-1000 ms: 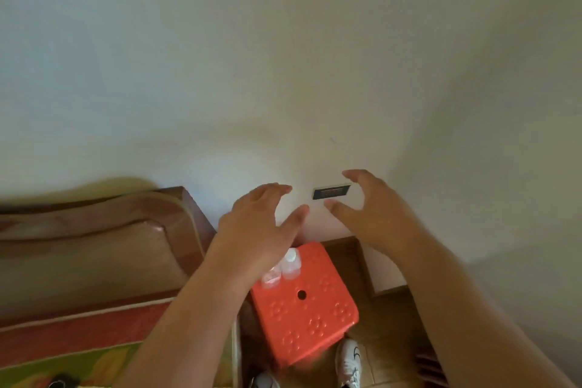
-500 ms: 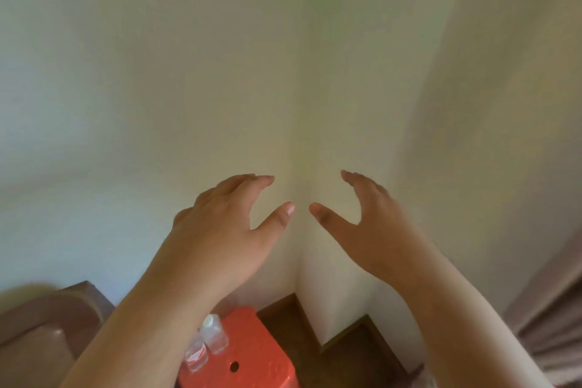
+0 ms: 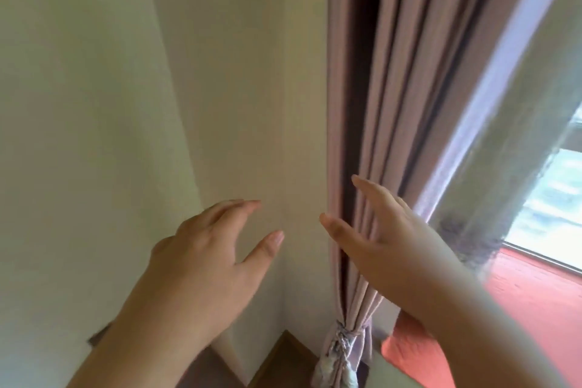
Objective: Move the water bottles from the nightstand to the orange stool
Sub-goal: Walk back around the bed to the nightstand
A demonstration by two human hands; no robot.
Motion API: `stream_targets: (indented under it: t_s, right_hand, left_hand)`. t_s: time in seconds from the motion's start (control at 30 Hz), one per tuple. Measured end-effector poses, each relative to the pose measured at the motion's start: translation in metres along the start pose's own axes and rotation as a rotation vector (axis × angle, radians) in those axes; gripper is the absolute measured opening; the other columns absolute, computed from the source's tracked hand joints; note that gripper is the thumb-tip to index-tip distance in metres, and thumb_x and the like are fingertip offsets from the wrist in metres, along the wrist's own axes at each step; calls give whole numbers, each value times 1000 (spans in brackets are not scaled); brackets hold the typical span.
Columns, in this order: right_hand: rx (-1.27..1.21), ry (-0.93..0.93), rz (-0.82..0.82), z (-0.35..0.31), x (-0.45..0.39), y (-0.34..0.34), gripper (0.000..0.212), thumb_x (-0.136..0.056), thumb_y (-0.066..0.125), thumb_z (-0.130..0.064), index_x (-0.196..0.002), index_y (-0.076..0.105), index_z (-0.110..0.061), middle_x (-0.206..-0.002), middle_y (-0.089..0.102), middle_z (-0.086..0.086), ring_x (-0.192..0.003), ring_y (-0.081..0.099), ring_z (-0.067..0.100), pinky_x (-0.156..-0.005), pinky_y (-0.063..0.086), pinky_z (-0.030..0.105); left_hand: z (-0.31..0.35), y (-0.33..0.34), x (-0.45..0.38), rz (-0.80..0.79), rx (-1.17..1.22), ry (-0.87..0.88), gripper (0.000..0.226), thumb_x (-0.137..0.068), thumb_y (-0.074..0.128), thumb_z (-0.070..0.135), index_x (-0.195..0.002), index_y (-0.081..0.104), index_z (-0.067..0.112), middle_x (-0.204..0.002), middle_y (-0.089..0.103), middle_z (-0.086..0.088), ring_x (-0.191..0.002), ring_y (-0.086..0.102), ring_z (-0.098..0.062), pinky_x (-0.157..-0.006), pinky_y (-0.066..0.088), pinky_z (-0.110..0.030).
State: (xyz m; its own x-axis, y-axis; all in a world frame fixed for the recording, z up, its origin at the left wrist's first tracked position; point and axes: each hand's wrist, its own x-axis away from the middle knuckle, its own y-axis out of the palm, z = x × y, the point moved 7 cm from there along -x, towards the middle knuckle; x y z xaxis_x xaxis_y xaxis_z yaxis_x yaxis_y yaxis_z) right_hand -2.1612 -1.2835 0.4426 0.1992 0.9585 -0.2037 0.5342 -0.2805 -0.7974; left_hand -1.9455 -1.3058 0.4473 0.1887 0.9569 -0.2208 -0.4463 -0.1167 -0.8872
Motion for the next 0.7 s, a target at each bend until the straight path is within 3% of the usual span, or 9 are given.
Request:
stream_targets:
  t_s: [0.2,0.43,0.7]
  right_hand:
    - [0,194,151,74,37,-62,80,-82,44,-80,-152,20,-50,-157,28,-24,-142,32,0,-107,33,29]
    - [103,516,314,153,93,-116,84,-83,43,-79,-155,19,-43,-161,25,-19,-143,32,7,-114,32,33]
    - [175,897,521,183,183,-145,80,-88,41,-76,-155,21,-37,-160,28,-15,-143,34,15,-113,35,44]
  left_hand:
    - [93,48,-20,-85,28,248,67,-82,24,78,-144,30,52,-148,28,34,-137,30,1,-108,33,-30]
    - [195,110,-34,-240,50,542,70,-81,22,80,-143,33,49,-150,31,30,-137,32,-1,-108,33,-32]
    - [277,153,-15,-452,118,879,60,-87,30,73,-143,32,51,-150,33,27,-139,30,-5,-108,28,-40]
